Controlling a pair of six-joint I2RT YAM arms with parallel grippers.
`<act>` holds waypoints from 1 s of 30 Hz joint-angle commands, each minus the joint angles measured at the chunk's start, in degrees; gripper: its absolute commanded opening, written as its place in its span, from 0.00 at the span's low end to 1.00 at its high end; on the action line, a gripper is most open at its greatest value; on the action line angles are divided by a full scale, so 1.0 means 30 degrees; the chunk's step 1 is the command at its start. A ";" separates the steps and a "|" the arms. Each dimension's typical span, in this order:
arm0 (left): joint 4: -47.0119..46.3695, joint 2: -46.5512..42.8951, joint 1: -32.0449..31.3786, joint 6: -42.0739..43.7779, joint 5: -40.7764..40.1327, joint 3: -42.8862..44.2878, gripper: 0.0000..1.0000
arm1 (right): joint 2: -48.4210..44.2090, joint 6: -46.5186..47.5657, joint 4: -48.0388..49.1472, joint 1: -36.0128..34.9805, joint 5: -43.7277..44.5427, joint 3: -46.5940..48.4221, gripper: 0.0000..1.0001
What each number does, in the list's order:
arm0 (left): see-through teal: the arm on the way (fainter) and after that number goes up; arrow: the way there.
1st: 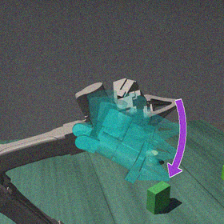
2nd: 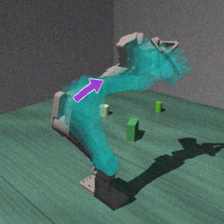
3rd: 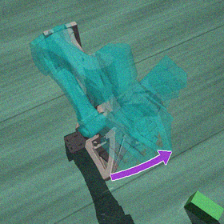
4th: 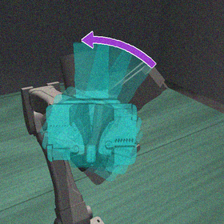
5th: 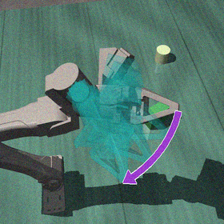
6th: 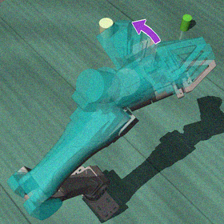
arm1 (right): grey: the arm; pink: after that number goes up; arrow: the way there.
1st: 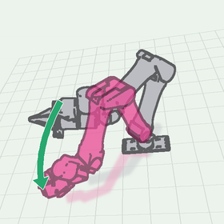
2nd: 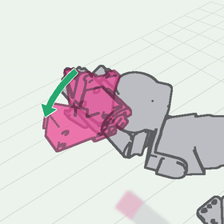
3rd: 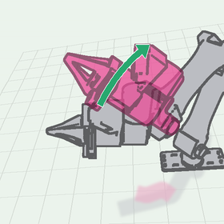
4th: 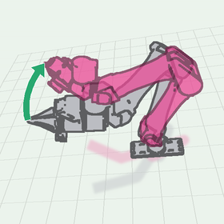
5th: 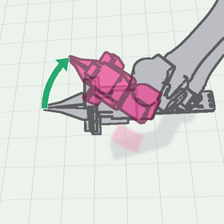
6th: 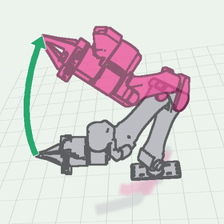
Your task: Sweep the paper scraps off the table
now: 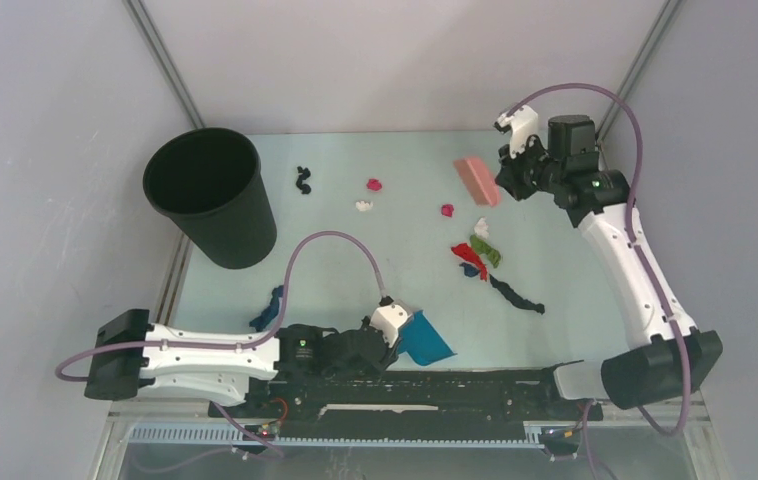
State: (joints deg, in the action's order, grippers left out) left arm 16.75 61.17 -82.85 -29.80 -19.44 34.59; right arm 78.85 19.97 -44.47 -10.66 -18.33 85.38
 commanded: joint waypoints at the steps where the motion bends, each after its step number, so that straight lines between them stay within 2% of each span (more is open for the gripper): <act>1: -0.1999 0.0182 -0.0184 -0.0083 -0.0757 0.0530 0.00 | -0.0319 0.4794 0.5728 -0.1771 0.3034 -0.1319 0.00; 6: -0.1001 0.0412 -0.0187 0.0229 -0.0853 0.0845 0.00 | 0.2632 1.0152 0.8835 -0.3414 0.6944 -0.1425 0.00; 11: -0.0111 0.0703 -0.0187 0.0325 -0.1464 0.1388 0.00 | 0.6068 1.2742 1.0122 -0.3746 0.7731 -0.0958 0.00; 15: 0.0046 0.0775 -0.0189 -0.0230 -0.1466 0.1286 0.00 | 0.7556 1.4279 0.7999 -0.4073 0.7246 -0.0401 0.00; 18: -0.0072 0.0667 -0.0194 -0.0613 -0.1313 0.0988 0.00 | 0.7467 1.4902 0.5208 -0.4548 0.6347 -0.0424 0.00; 21: -0.0034 0.0390 -0.0205 -0.0657 -0.1378 0.0871 0.00 | 0.6682 1.4802 0.2314 -0.5198 0.5004 -0.0461 0.00; 30: -0.0460 0.0226 -0.0209 -0.0695 -0.2534 -0.0140 0.00 | 0.3169 1.2884 -0.4777 -0.7989 0.3921 -0.2035 0.00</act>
State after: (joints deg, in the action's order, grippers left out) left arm 16.88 62.59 -83.13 -30.63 -23.24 35.51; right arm 93.54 62.22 -45.76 -31.79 -3.66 79.81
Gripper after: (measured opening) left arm 0.251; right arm 0.139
